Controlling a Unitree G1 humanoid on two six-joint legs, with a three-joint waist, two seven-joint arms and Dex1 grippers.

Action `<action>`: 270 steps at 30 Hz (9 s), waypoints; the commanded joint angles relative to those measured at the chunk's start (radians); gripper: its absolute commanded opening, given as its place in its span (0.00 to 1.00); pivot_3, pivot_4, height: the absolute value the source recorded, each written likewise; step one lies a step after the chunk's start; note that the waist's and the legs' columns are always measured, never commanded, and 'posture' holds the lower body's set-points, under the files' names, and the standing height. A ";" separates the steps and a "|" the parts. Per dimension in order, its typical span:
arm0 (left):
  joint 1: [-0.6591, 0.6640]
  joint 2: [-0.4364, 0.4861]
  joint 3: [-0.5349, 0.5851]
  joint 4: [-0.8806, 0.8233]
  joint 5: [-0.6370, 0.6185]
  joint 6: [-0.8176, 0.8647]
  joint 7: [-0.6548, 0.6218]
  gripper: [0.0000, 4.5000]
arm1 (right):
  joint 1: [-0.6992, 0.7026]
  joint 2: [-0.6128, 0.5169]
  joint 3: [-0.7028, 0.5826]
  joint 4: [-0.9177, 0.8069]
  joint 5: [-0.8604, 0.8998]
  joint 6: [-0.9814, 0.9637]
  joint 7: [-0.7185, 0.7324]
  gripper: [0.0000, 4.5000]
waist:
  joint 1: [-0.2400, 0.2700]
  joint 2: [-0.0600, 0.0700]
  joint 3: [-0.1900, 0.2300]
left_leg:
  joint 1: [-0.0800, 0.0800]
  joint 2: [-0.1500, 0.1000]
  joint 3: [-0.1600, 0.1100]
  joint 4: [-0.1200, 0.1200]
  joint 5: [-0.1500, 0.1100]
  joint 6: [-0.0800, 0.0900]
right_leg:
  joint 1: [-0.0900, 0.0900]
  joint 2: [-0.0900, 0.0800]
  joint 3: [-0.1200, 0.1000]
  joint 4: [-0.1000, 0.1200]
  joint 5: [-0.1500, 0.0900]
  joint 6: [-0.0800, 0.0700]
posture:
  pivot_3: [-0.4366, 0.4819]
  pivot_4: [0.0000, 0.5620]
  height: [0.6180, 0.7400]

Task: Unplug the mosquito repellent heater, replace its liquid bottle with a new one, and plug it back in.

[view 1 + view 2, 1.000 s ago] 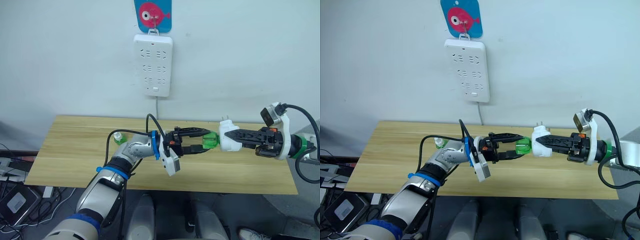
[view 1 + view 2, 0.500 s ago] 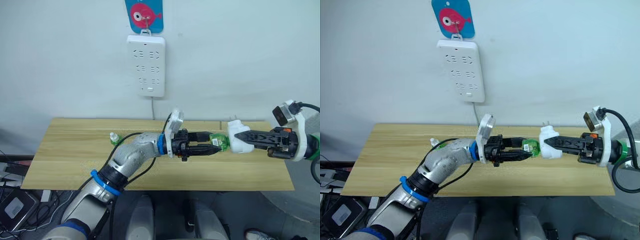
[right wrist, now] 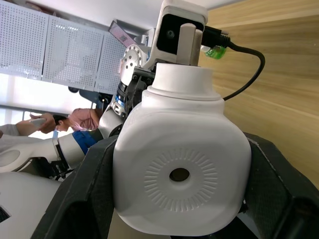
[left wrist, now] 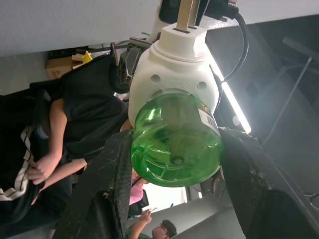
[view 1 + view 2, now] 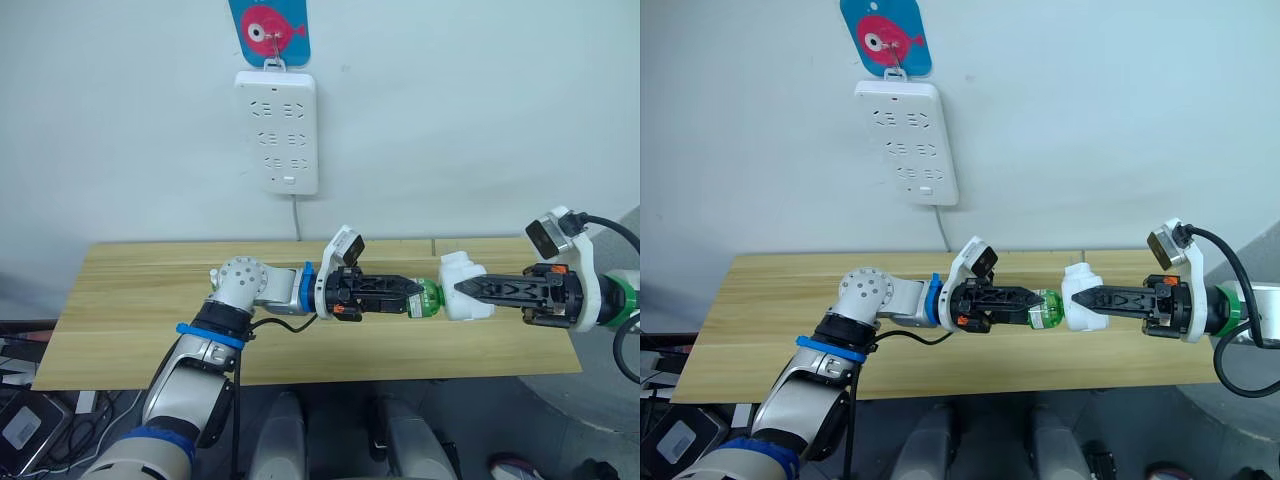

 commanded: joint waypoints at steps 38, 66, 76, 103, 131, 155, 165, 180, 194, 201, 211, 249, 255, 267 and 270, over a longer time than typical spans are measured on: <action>0.034 -0.101 -0.084 0.245 1.524 -2.678 -0.213 0.99 | -0.109 0.110 -0.051 0.165 -0.006 0.043 -0.134 0.67 | 0.058 0.000 0.002 | -0.003 -0.001 0.009 -0.001 -0.001 0.001 | -0.001 -0.004 0.007 -0.008 0.001 0.001 | 0.69 0.48 1.00; -0.025 -0.072 -0.209 0.336 1.752 -2.686 0.162 0.50 | -0.120 0.125 -0.056 0.132 -0.006 0.073 -0.098 0.67 | 0.054 0.000 0.002 | -0.001 -0.001 0.009 -0.001 -0.001 0.002 | -0.001 -0.003 0.006 -0.004 0.001 0.001 | 0.68 0.48 1.00; 0.135 0.042 -0.327 -0.228 0.733 -1.438 -0.312 0.50 | -0.065 0.043 -0.042 0.054 -0.006 0.106 -0.036 0.67 | 0.047 0.000 0.002 | 0.000 0.000 0.007 -0.001 -0.001 0.002 | -0.001 -0.004 0.005 0.000 0.004 -0.003 | 0.68 0.49 1.00; 0.158 0.186 0.021 -0.215 0.271 -0.088 -0.346 0.50 | 0.003 -0.009 0.024 0.149 -0.359 -0.071 -0.151 0.67 | 0.000 0.003 0.004 | 0.000 0.001 -0.004 0.000 -0.001 0.003 | 0.001 0.001 -0.003 0.001 -0.002 -0.003 | 0.69 0.49 1.00; 0.247 0.150 0.054 -0.304 0.422 -0.141 -0.376 0.50 | -0.174 0.258 0.313 0.448 -1.539 -0.284 0.166 0.75 | 0.008 0.006 0.007 | 0.000 0.000 0.000 -0.001 -0.001 0.002 | -0.001 -0.001 0.000 0.001 -0.002 -0.004 | 0.74 0.51 1.00; 0.196 -0.059 0.018 -0.222 1.041 -1.273 -0.314 0.50 | -0.002 0.800 -0.590 -0.310 -0.562 0.241 -0.270 0.99 | 0.020 0.005 0.005 | 0.000 0.000 0.000 -0.002 0.000 0.002 | 0.000 -0.002 -0.001 0.000 -0.002 -0.004 | 0.69 0.43 1.00; 0.212 -0.095 -0.003 -0.239 1.087 -1.369 -0.329 0.50 | 0.085 0.798 -0.173 -0.408 -0.121 -0.299 -0.918 0.99 | 0.013 0.005 0.005 | -0.001 -0.002 0.004 -0.001 0.000 0.002 | -0.001 -0.003 0.003 0.000 -0.001 -0.001 | 0.70 0.44 1.00; 0.223 -0.089 -0.008 -0.276 1.089 -1.354 -0.326 0.50 | 0.043 0.717 -0.016 -0.399 -0.066 -0.527 -0.956 0.87 | 0.003 0.005 0.005 | -0.001 -0.001 0.002 -0.001 0.000 0.002 | -0.001 -0.002 0.002 0.000 -0.001 -0.001 | 0.71 0.47 1.00; 0.217 -0.084 -0.023 -0.272 1.082 -1.330 -0.351 0.58 | 0.054 0.670 0.021 -0.400 -0.058 -0.586 -0.937 0.18 | 0.003 0.005 0.005 | -0.001 -0.001 0.002 -0.001 0.000 0.002 | -0.001 -0.002 0.002 0.000 -0.001 -0.001 | 0.70 0.47 1.00; 0.214 -0.037 -0.046 -0.236 1.145 -1.328 -0.352 1.00 | 0.097 0.543 0.030 -0.344 -0.385 -0.550 -0.782 0.18 | 0.003 0.005 0.005 | 0.000 -0.001 0.003 -0.001 0.000 0.002 | -0.001 -0.002 0.002 0.000 -0.001 -0.001 | 0.70 0.47 1.00; 0.269 -0.015 -0.152 -0.292 1.237 -1.314 -0.332 1.00 | 0.163 0.466 0.425 -0.088 -1.541 -0.993 -0.457 0.18 | 0.017 0.005 0.005 | 0.000 -0.001 0.003 -0.003 0.000 0.002 | -0.002 -0.002 0.002 -0.001 -0.002 -0.002 | 0.75 0.46 1.00; 0.829 -0.154 0.255 -0.168 1.430 -1.546 0.546 1.00 | 0.083 0.666 0.348 -0.397 -1.619 -0.763 0.131 0.99 | 0.057 0.005 0.006 | 0.003 0.000 0.005 -0.002 0.000 0.002 | 0.000 -0.004 0.004 0.000 -0.002 -0.001 | 0.83 0.53 1.00; 0.708 -0.153 0.308 0.053 1.443 -1.643 0.646 1.00 | 0.050 0.649 0.347 -0.387 -1.629 -0.723 0.184 0.99 | 0.107 0.005 0.006 | 0.002 -0.001 0.006 -0.002 0.000 0.002 | 0.000 -0.004 0.004 -0.001 -0.002 -0.001 | 0.86 0.54 1.00; 0.428 -0.141 0.322 0.459 1.416 -1.819 0.640 1.00 | 0.036 0.639 0.318 -0.461 -1.619 -0.623 0.195 0.99 | 0.120 0.005 0.006 | 0.002 -0.001 0.007 -0.003 -0.001 0.001 | 0.000 -0.004 0.004 -0.002 -0.002 0.000 | 0.82 0.52 1.00; 0.376 -0.123 0.334 0.527 1.413 -1.849 0.658 1.00 | 0.037 0.644 0.316 -0.478 -1.619 -0.605 0.187 0.99 | 0.119 0.005 0.006 | 0.002 0.000 0.007 -0.003 -0.001 0.001 | 0.000 -0.004 0.003 -0.002 -0.001 0.000 | 0.81 0.51 1.00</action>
